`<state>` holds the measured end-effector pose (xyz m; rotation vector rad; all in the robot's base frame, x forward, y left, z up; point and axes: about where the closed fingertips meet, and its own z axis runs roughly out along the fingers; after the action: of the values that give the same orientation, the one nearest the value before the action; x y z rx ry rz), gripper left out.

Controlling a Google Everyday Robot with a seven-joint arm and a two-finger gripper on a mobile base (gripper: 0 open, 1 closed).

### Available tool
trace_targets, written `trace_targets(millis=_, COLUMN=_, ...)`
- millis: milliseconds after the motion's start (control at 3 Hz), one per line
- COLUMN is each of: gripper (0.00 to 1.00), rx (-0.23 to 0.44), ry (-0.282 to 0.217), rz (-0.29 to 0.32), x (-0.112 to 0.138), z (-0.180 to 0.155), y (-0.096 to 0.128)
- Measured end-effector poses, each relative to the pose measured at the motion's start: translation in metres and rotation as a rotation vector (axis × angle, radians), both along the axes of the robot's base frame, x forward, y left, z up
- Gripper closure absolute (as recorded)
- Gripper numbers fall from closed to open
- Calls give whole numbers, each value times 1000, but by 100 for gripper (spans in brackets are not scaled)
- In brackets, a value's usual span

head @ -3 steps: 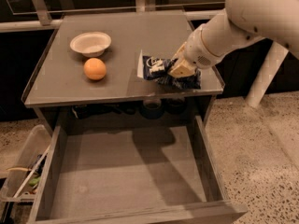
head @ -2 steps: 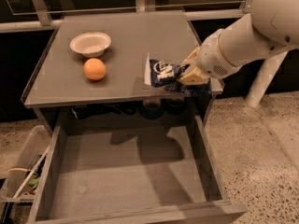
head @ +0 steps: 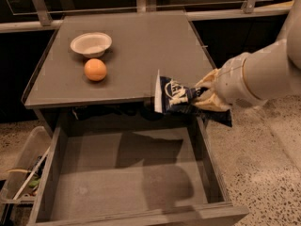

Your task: Place blue chip bag into top drawer

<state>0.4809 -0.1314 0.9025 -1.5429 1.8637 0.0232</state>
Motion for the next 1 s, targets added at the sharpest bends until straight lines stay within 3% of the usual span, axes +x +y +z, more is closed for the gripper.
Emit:
trace_targets(millis=333, gripper=100, rx=6, ry=15, rz=-3, x=-31, z=-14, y=1)
trace_targets(millis=667, gripper=100, rx=87, ry=110, rz=-4, x=-50, z=-56, y=15)
trace_targets(millis=1000, gripper=100, rx=154, ry=200, rz=23, x=-49, z=-100, y=39)
